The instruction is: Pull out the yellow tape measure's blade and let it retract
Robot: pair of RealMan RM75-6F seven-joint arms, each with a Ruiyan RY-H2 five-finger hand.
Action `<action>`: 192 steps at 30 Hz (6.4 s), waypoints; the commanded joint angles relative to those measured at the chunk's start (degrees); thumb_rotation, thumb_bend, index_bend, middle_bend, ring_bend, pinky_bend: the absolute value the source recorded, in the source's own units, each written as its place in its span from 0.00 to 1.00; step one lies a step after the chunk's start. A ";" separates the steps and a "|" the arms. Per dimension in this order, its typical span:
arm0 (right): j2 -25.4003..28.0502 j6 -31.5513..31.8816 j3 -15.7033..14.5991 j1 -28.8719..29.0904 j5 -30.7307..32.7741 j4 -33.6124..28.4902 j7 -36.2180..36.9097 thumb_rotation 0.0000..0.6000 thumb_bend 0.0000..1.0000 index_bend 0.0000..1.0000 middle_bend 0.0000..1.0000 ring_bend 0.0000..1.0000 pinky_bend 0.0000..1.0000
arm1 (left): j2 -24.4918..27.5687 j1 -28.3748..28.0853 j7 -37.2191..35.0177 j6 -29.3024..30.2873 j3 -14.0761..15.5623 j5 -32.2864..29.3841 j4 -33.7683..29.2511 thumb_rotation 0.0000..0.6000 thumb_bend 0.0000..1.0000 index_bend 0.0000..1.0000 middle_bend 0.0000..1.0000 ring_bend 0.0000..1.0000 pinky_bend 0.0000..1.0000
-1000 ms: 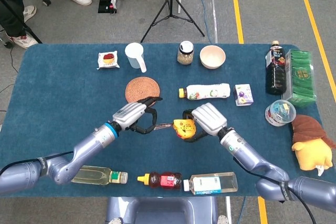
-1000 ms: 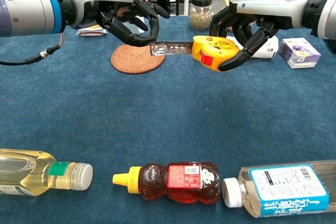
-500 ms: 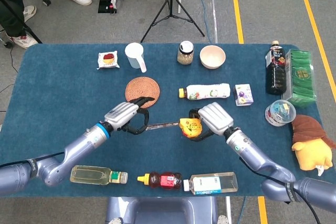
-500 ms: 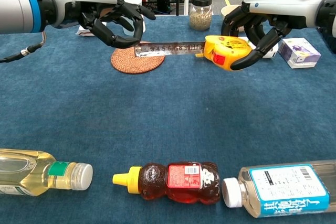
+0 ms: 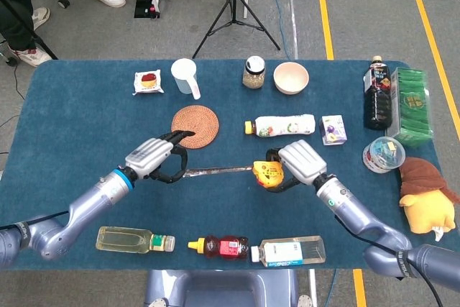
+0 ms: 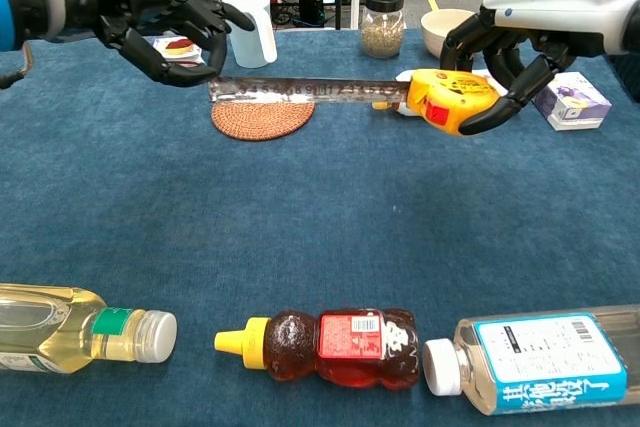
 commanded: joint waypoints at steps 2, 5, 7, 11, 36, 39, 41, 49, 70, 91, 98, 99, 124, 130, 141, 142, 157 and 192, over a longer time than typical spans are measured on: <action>0.01 0.19 -0.02 -0.23 -0.06 0.34 0.26 0.64 0.18 0.68 0.71 0.65 0.61 | 1.59 1.07 0.06 0.75 0.68 0.77 -0.75 0.92 0.48 0.56 0.07 0.00 0.09; 0.19 0.47 0.01 -0.54 0.00 0.60 0.51 0.64 0.18 0.68 0.71 0.65 0.61 | 2.82 1.88 -0.07 1.17 1.20 1.28 -1.22 0.92 0.48 0.56 0.07 0.00 0.09; 0.40 0.65 0.00 -0.76 0.03 0.73 0.56 0.64 0.18 0.68 0.71 0.65 0.61 | 3.67 2.41 0.10 1.50 1.62 1.73 -1.45 0.92 0.48 0.56 0.07 0.00 0.09; 0.71 0.86 -0.09 -1.17 0.15 0.90 0.61 0.64 0.18 0.68 0.71 0.65 0.61 | 5.19 3.45 0.15 2.23 2.23 2.39 -2.03 0.92 0.48 0.56 0.07 0.00 0.09; 1.57 0.98 -0.49 -2.48 0.04 1.41 0.89 0.64 0.18 0.68 0.71 0.66 0.61 | 12.34 8.34 -1.15 4.64 4.60 4.54 -3.28 0.92 0.48 0.56 0.07 0.00 0.09; 1.53 0.95 -0.53 -2.55 -0.01 1.43 0.87 0.65 0.18 0.68 0.71 0.66 0.61 | 12.52 8.60 -1.56 4.77 4.60 4.80 -3.35 0.92 0.48 0.56 0.07 0.00 0.09; 1.55 0.96 -0.51 -2.61 0.00 1.43 0.79 0.64 0.18 0.68 0.72 0.66 0.61 | 12.52 8.65 -1.70 4.76 4.57 5.11 -3.37 0.92 0.48 0.56 0.07 0.00 0.09; 1.73 0.94 -0.41 -2.74 -0.03 1.06 0.62 0.65 0.18 0.68 0.72 0.66 0.61 | 11.81 8.35 -1.74 4.45 4.10 5.51 -3.49 0.92 0.48 0.56 0.07 0.00 0.09; 1.13 0.71 0.49 -2.00 0.21 -1.01 -1.10 0.64 0.18 0.68 0.72 0.67 0.61 | -0.23 0.55 3.31 -0.34 -0.65 -0.93 -0.51 0.92 0.48 0.56 0.07 0.00 0.09; 0.57 0.96 0.98 -1.96 1.10 -1.19 -1.63 0.65 0.18 0.68 0.72 0.67 0.61 | -6.29 -4.55 11.63 0.00 -2.23 -8.72 0.53 0.92 0.34 0.22 0.02 0.00 0.09; 0.52 0.98 0.74 -2.28 1.01 -0.31 -0.84 0.65 0.18 0.68 0.72 0.67 0.61 | -4.07 -2.90 11.98 2.33 -1.67 -7.64 -0.66 0.92 0.34 0.22 0.02 0.00 0.09; 0.50 0.98 0.69 -2.32 0.98 -0.17 -0.77 0.65 0.18 0.68 0.72 0.67 0.61 | -3.57 -2.55 11.92 2.73 -1.60 -7.47 -0.90 0.92 0.34 0.22 0.02 0.00 0.09; -5.39 -1.50 -3.01 -2.96 0.76 8.85 -4.19 0.65 0.18 0.62 0.65 0.59 0.55 | 15.83 14.79 5.34 18.47 4.12 3.50 -9.47 0.92 0.34 0.22 0.02 0.00 0.09; -6.65 -2.14 -3.67 -2.96 1.12 10.87 -6.50 0.65 0.18 0.47 0.53 0.51 0.52 | 17.19 18.04 3.92 21.05 5.50 5.47 -8.89 0.92 0.33 0.22 0.02 0.00 0.09; -6.46 -3.57 -3.54 -2.88 4.46 9.95 -11.38 0.64 0.18 0.24 0.35 0.37 0.43 | 17.37 21.37 0.11 22.58 6.27 6.70 -6.34 0.92 0.33 0.22 0.02 0.00 0.09; -6.36 -3.66 -3.51 -2.88 4.77 9.77 -11.74 0.64 0.18 0.24 0.35 0.36 0.43 | 17.33 21.49 -0.11 22.57 6.25 6.81 -6.17 0.92 0.33 0.22 0.02 0.00 0.09; -0.34 6.22 0.77 -6.76 6.43 2.83 -10.92 0.65 0.18 0.47 0.55 0.54 0.54 | 13.53 26.75 7.91 30.00 5.43 2.40 -3.15 1.00 0.33 0.53 0.23 0.08 0.20; 13.03 32.64 -3.17 -30.69 8.05 -8.54 -11.44 0.67 0.25 0.60 0.66 0.62 0.58 | 9.42 43.84 24.49 48.91 10.32 2.60 -4.16 1.00 0.33 0.57 0.32 0.16 0.27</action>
